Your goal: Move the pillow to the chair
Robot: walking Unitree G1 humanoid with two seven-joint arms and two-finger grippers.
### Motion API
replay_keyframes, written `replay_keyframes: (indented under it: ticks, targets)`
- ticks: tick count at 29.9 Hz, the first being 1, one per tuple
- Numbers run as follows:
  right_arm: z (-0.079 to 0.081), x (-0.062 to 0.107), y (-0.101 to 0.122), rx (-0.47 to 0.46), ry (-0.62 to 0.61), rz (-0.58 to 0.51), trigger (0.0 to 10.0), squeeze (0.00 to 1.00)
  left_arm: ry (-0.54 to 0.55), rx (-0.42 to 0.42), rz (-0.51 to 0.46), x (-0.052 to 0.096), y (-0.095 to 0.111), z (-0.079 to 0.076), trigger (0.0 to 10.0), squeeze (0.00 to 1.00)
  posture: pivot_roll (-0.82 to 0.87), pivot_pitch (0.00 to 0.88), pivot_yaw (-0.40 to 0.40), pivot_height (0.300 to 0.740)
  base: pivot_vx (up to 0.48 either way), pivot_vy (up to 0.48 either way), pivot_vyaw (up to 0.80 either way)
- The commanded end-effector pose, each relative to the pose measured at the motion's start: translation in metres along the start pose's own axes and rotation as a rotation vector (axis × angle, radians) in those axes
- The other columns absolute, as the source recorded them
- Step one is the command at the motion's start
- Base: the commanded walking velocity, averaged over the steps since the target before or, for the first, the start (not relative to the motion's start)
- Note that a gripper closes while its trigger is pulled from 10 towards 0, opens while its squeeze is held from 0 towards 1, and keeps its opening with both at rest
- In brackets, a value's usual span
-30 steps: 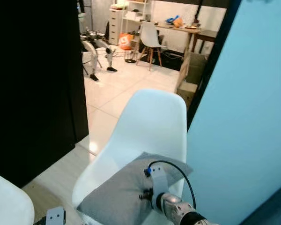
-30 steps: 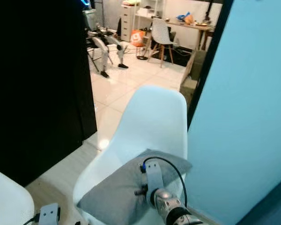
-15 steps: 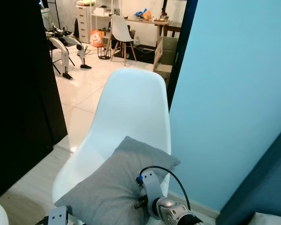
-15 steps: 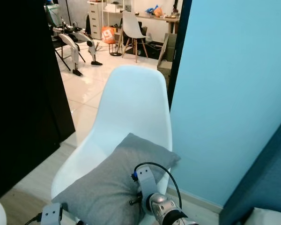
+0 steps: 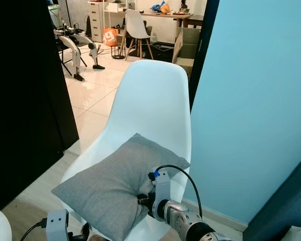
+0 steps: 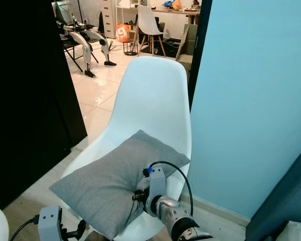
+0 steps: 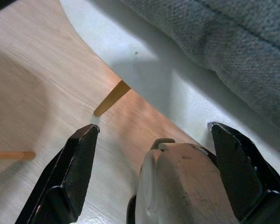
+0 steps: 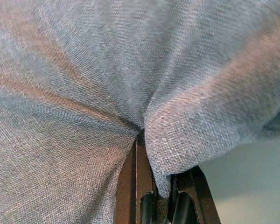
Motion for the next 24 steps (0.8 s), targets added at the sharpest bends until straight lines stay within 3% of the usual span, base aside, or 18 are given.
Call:
replay_keyframes:
  ticks: [1,2,3,5,6,8,11,15,17,24]
  targets:
    - [0.045,-0.015,0.0,0.04,0.069,0.02,10.0,0.0,-0.03,0.003,0.11,0.002,-0.021,-0.015,10.0,0.0,0.2,0.125,-0.119,0.522,0.0,0.0,0.0]
    - [0.044,-0.015,0.005,0.048,0.047,-0.003,10.0,0.0,-0.031,0.002,0.106,0.002,-0.02,-0.015,10.0,0.0,0.2,0.123,-0.121,0.522,0.0,0.0,0.0]
    - [0.044,-0.015,0.01,0.012,0.052,-0.037,10.0,0.08,-0.032,0.003,0.102,0.002,-0.02,-0.015,10.0,0.0,0.2,0.121,-0.122,0.522,0.0,0.0,0.0]
    - [0.044,-0.015,0.01,0.012,0.052,-0.037,10.0,0.08,-0.032,0.003,0.102,0.002,-0.02,-0.015,10.0,0.0,0.2,0.121,-0.122,0.522,0.0,0.0,0.0]
    - [0.045,-0.014,0.014,-0.007,0.09,-0.059,10.0,1.0,-0.033,0.004,0.1,0.002,-0.019,-0.016,10.0,0.0,0.2,0.118,-0.124,0.522,0.0,0.0,0.0]
    - [0.045,-0.014,0.016,-0.011,0.135,-0.068,10.0,1.0,-0.033,0.005,0.099,0.002,-0.019,-0.016,10.0,0.0,0.19,0.116,-0.125,0.522,0.0,0.0,0.0]
    - [0.033,-0.007,0.018,0.101,0.238,-0.042,10.0,1.0,-0.038,0.003,0.106,0.002,-0.02,-0.018,10.0,0.0,0.19,0.109,-0.125,0.522,0.0,0.0,0.0]
    - [0.025,-0.003,0.021,0.162,0.267,-0.037,10.0,1.0,-0.041,0.003,0.11,0.002,-0.021,-0.019,10.0,0.0,0.17,0.098,-0.123,0.522,0.0,0.0,0.0]
    - [0.009,0.005,0.032,0.193,0.305,-0.055,10.0,1.0,-0.046,0.001,0.113,0.0,-0.019,-0.021,10.0,0.0,0.16,0.085,-0.121,0.522,0.0,0.0,0.0]
    - [-0.018,0.025,0.051,0.3,0.392,-0.082,10.0,1.0,-0.062,-0.008,0.102,-0.004,-0.013,-0.024,10.0,0.0,0.15,0.081,-0.112,0.522,0.0,0.0,0.0]
Point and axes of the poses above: a point about 5 cm out from each wrist's last joint towards the gripper, its own x axis pointing back from the gripper into the wrist, its own y axis along the axis of the wrist's last joint, z = x × y, the point moved 1 cm from there along -x, pointing out of the wrist towards the gripper, and after that the axes turned 1 degree about x, right-handed, at the moved point
